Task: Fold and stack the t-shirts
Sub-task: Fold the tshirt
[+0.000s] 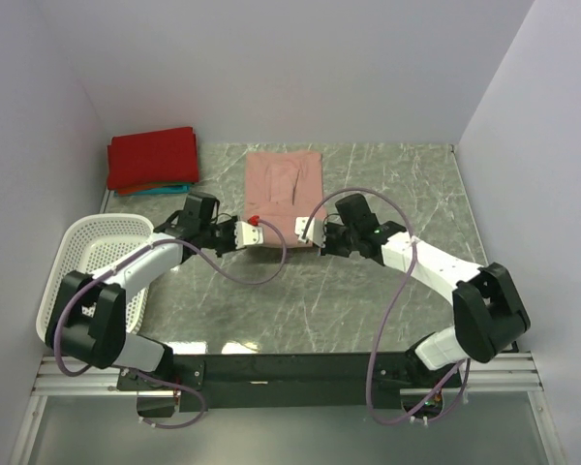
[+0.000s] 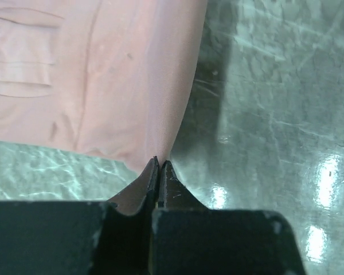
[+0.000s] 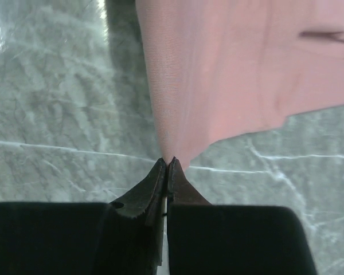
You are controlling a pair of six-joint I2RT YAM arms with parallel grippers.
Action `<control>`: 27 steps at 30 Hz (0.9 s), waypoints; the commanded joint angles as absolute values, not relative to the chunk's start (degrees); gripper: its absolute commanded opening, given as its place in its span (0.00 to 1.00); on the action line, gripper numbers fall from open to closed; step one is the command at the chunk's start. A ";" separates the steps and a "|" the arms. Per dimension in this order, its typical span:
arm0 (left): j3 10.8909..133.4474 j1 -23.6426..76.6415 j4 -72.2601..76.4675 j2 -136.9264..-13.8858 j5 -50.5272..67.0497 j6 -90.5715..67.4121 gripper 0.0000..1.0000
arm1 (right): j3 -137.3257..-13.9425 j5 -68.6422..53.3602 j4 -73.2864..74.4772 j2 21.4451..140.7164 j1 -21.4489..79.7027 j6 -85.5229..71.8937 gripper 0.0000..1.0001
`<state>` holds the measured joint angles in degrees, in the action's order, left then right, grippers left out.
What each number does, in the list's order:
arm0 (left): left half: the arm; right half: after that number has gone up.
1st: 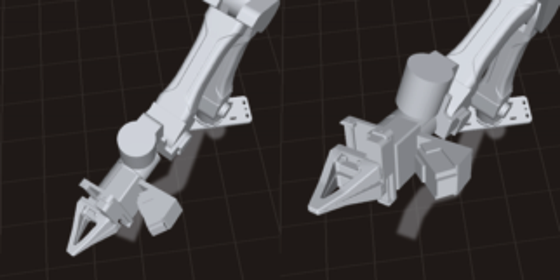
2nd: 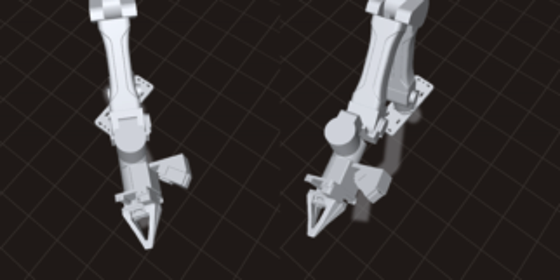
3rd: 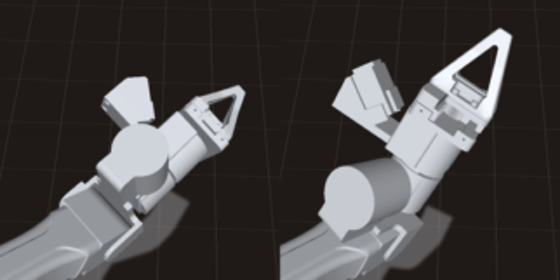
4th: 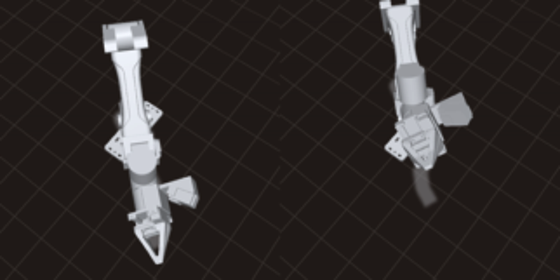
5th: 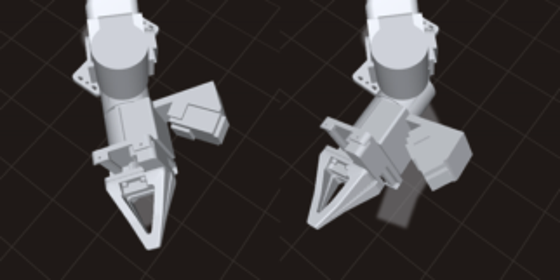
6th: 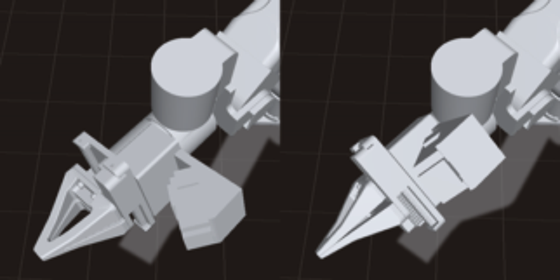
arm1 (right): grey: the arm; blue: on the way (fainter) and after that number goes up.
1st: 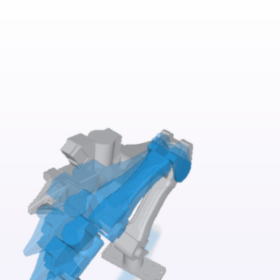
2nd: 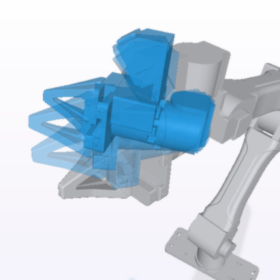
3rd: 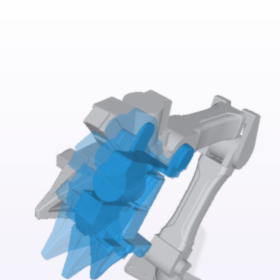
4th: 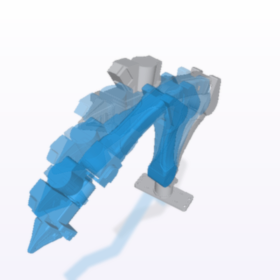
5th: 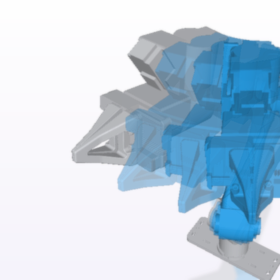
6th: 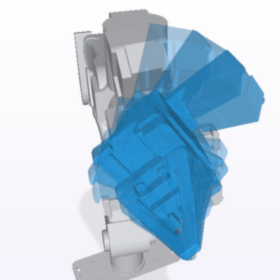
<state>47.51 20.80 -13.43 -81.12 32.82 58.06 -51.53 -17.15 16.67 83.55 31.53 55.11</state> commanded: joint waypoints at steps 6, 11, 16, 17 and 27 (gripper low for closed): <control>54.93 21.97 -33.88 -77.96 39.28 62.31 0.00 | -54.32 -21.35 27.76 74.03 31.29 52.47 0.00; 52.83 27.50 -43.14 -70.43 41.74 62.49 0.01 | -47.48 -22.59 34.96 63.65 35.24 49.84 0.00; 49.22 37.67 -49.30 -61.27 42.71 58.28 0.00 | -41.24 -25.57 42.18 49.68 42.70 44.22 0.00; 49.22 38.84 -51.13 -59.35 42.98 56.18 0.00 | -40.61 -25.84 43.67 46.18 43.41 43.69 0.00; 61.77 29.99 -57.03 -70.91 44.91 59.40 0.00 | -50.96 -29.70 45.53 55.61 34.38 48.68 0.00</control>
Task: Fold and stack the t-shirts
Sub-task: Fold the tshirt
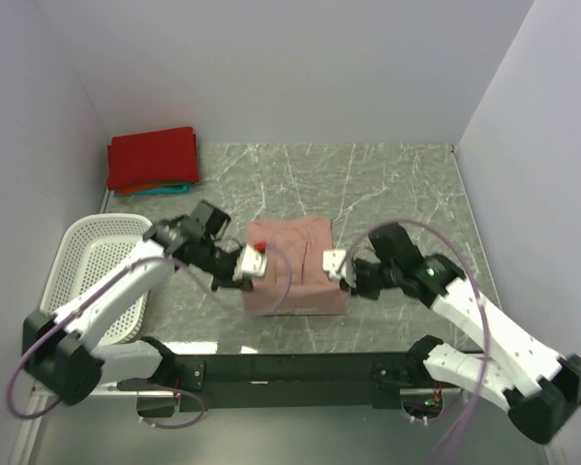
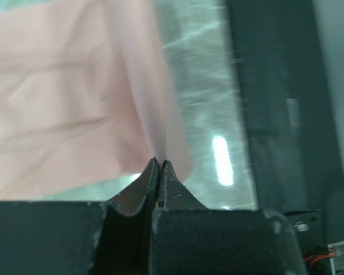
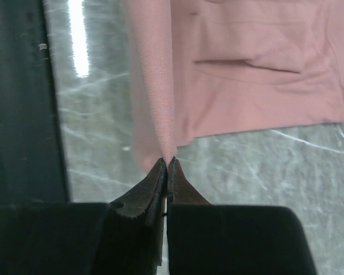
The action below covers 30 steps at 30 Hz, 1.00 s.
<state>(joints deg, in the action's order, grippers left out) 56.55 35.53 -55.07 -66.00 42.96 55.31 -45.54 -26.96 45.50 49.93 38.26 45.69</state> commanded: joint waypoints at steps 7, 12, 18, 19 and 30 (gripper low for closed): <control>77.15 18.73 -54.00 -91.65 46.67 60.83 0.01 | -64.31 -31.99 41.05 76.79 26.64 55.02 0.00; 79.80 17.84 -45.71 -102.12 41.67 53.11 0.01 | -70.04 -31.65 36.92 91.91 23.91 54.67 0.00; 77.70 17.84 -39.04 -108.45 36.48 46.33 0.02 | -73.48 -29.88 35.51 101.60 23.38 49.94 0.00; 76.22 17.84 -38.50 -108.63 35.69 45.36 0.02 | -72.52 -29.88 35.16 102.04 23.55 49.23 0.00; 62.15 22.58 -37.97 -100.47 36.47 38.15 0.02 | -63.99 -33.48 36.56 100.82 24.52 39.99 0.00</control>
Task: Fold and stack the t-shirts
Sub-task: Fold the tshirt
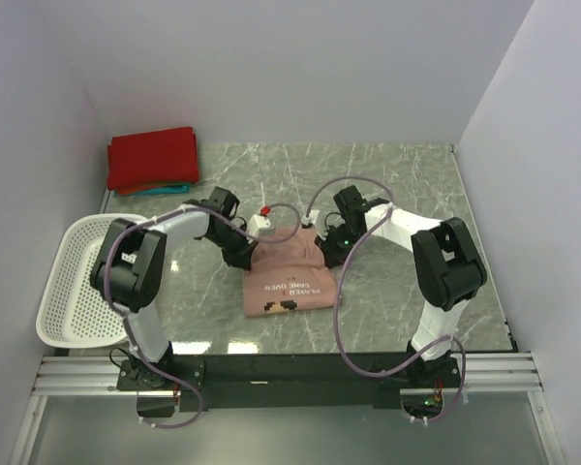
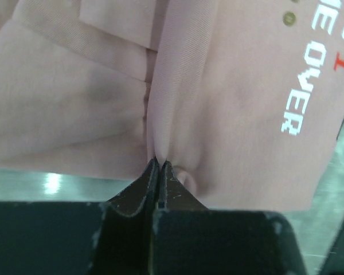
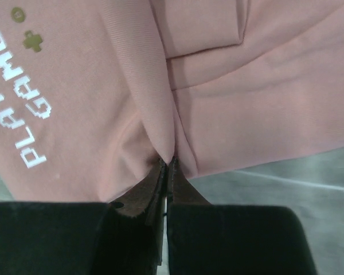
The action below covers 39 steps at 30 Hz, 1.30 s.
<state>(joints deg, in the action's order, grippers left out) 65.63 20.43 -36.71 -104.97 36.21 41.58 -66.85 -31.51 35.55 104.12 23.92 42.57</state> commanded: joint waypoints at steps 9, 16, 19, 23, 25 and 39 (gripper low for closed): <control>56.77 22.33 -38.84 -91.42 41.39 35.77 0.32 | -63.18 -35.86 43.14 94.31 24.96 37.63 0.20; 61.43 23.80 -38.94 -85.17 47.72 41.22 0.56 | -78.11 -43.15 48.34 96.14 20.04 28.93 0.30; 61.09 26.62 -35.01 -85.43 46.33 41.40 0.57 | -83.03 -46.57 47.99 102.29 18.02 23.48 0.26; 60.47 30.40 -27.18 -87.53 40.01 38.85 0.56 | -88.32 -52.02 45.89 111.59 16.96 16.19 0.17; 62.21 32.95 -25.93 -89.55 38.68 38.32 0.54 | -90.60 -55.36 44.48 113.72 16.96 12.23 0.15; 68.55 38.40 -24.78 -104.94 35.42 35.95 0.47 | -93.00 -58.71 34.63 124.54 18.02 1.23 0.11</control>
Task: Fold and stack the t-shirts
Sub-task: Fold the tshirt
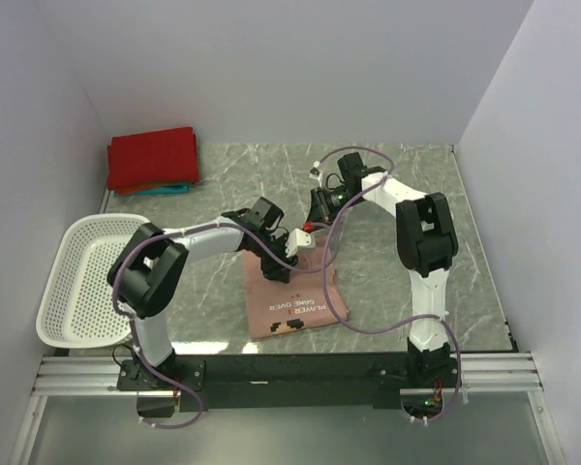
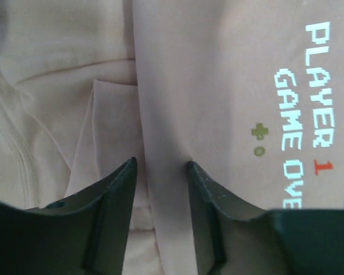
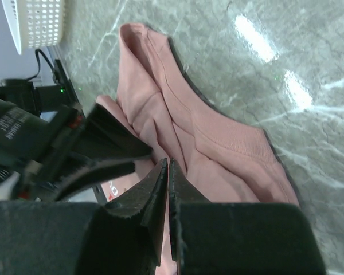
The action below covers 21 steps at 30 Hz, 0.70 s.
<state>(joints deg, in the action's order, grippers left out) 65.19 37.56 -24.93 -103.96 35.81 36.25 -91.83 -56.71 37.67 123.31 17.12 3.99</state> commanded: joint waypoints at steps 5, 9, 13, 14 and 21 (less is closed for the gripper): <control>68.12 40.42 -26.37 -105.91 35.33 38.14 0.30 | -89.48 -58.89 33.49 124.19 18.98 2.02 0.09; 64.17 42.27 -25.75 -103.63 36.47 38.76 0.17 | -87.89 -58.89 33.22 122.35 19.07 2.98 0.09; 60.21 44.99 -23.91 -99.77 36.65 38.59 0.08 | -86.31 -60.38 34.10 120.94 19.77 3.51 0.09; 59.16 46.22 -23.04 -99.15 36.82 38.06 0.06 | -85.44 -60.64 34.01 120.68 20.04 3.60 0.09; 57.66 49.57 -22.32 -95.45 35.95 35.68 0.01 | -82.97 -62.75 34.10 119.53 24.17 4.83 0.09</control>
